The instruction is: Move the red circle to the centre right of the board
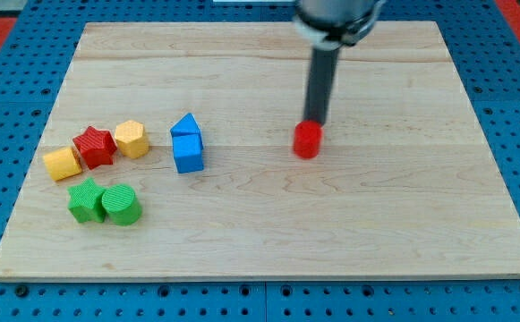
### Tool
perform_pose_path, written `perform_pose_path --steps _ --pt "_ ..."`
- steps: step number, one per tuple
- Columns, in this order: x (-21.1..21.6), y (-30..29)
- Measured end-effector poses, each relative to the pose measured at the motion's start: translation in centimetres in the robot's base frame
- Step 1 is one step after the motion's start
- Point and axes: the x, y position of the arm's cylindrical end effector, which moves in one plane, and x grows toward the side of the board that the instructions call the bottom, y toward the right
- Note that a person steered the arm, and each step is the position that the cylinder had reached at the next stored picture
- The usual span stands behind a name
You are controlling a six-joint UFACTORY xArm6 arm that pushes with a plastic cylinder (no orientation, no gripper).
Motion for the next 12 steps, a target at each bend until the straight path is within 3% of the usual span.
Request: perform_pose_path --steps 2,3,4,6,7,8,9,11,12 --pt "10.7 -3.8" --pt "14.0 -12.8" --pt "19.4 -11.6" --pt "12.9 -6.4" --pt "12.4 -4.4" --pt "17.0 -12.3" --pt "17.9 -5.7" --pt "12.6 -1.1" --pt "16.0 -0.1"
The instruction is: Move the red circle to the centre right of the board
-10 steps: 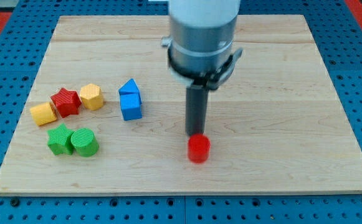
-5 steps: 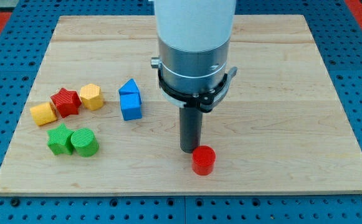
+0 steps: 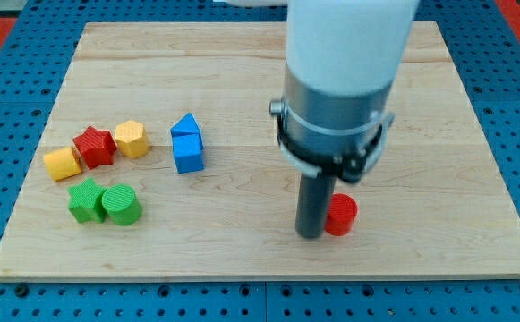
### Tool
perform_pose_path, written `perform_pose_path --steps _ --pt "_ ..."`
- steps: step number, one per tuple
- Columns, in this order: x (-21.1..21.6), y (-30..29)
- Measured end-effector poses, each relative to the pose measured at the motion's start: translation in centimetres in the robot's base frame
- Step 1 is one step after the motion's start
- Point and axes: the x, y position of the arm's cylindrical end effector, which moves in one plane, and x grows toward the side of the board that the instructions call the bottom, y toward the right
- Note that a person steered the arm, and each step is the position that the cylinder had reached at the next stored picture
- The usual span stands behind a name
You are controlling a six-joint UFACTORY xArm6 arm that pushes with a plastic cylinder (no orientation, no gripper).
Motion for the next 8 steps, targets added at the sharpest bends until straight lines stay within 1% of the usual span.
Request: perform_pose_path --steps 1,2,3,4,5,6,7,8 --pt "-0.4 5.1" --pt "-4.7 7.3" --pt "-5.6 5.7" --pt "-3.9 3.9" --pt "-1.0 0.8" --pt "-5.1 0.3" --pt "-6.5 -1.7" --pt "-10.0 -1.3"
